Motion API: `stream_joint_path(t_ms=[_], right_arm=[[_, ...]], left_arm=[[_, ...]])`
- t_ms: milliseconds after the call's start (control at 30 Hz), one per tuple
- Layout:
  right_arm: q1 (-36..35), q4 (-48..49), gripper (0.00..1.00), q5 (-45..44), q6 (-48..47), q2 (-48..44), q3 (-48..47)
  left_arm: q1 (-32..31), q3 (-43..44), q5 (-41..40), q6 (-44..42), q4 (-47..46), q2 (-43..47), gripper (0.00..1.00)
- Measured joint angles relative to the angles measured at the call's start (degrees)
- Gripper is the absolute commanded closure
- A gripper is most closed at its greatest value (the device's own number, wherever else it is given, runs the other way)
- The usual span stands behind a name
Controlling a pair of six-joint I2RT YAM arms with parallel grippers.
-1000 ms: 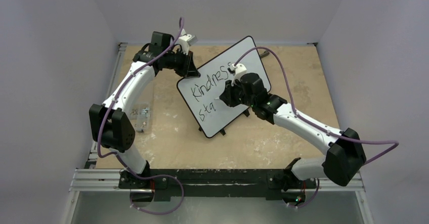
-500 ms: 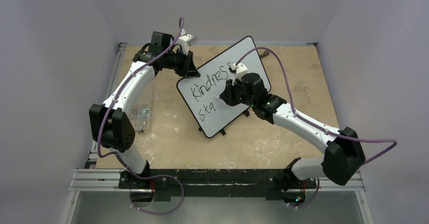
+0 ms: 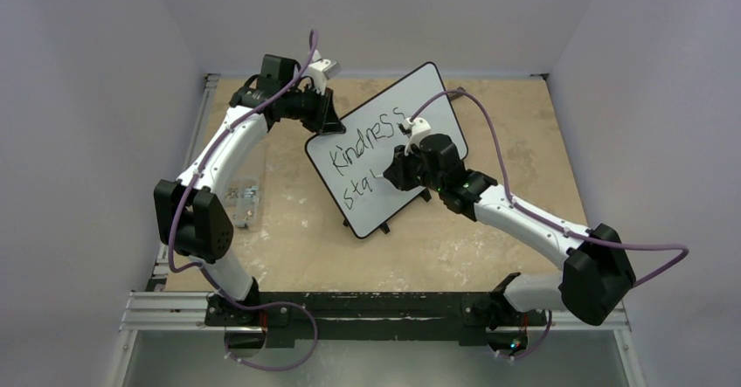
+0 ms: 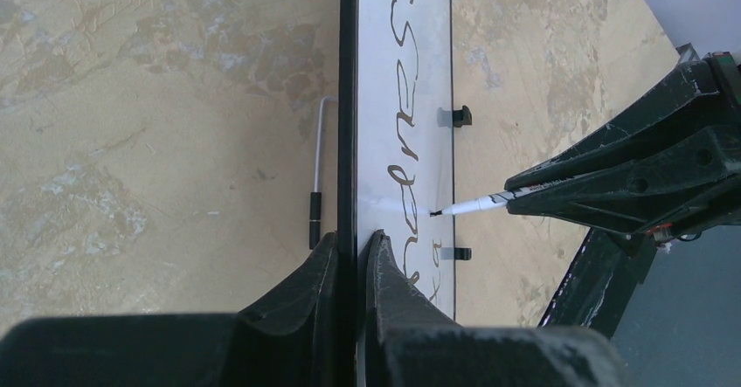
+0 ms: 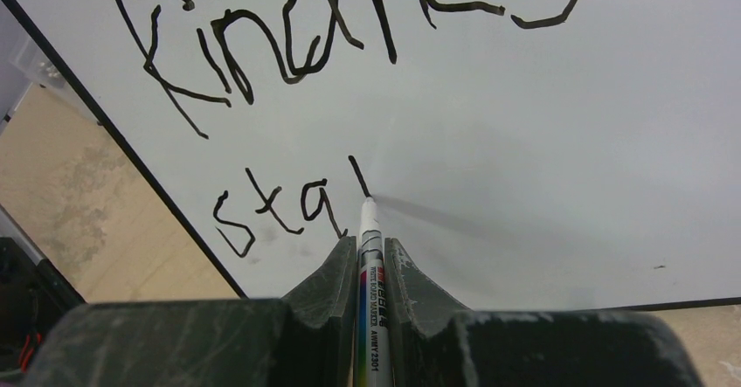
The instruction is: Write a sentence on the whiteboard
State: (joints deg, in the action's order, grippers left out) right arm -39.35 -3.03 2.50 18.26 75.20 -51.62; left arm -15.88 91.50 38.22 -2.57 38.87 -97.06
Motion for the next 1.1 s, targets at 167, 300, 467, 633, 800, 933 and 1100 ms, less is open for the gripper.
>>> stream_joint_path(t_ms=[167,300,467,633,800,933,1100], right_arm=[[0.0,-0.1,1.0,0.0,0.1,-0.1,0.0],[0.0,-0.2,1.0,0.0,0.1,-0.1,0.0],[0.0,-0.6,1.0,0.0,0.1,0.1,-0.5],[0.0,-2.1,1.0,0.0,0.0,1.0,-2.4],[0.2,-2.7,1.0,0.0,-0.2,2.0,-4.5],[0.6,-2.7,1.0,0.0,-0.3,2.4,-5.4],[1.4,-2.6,1.0,0.0,-0.3,2.5,-5.8]], left_arm=[[0.0,0.0,0.0,0.0,0.0,0.0,1.0],[0.0,0.0,0.0,0.0,0.0,0.0,1.0],[0.0,0.0,0.0,0.0,0.0,0.0,1.0],[0.0,0.0,0.0,0.0,0.0,0.0,1.0],[0.0,0.0,0.0,0.0,0.0,0.0,1.0],[0.0,0.0,0.0,0.0,0.0,0.0,1.0],[0.0,0.0,0.0,0.0,0.0,0.0,1.0]])
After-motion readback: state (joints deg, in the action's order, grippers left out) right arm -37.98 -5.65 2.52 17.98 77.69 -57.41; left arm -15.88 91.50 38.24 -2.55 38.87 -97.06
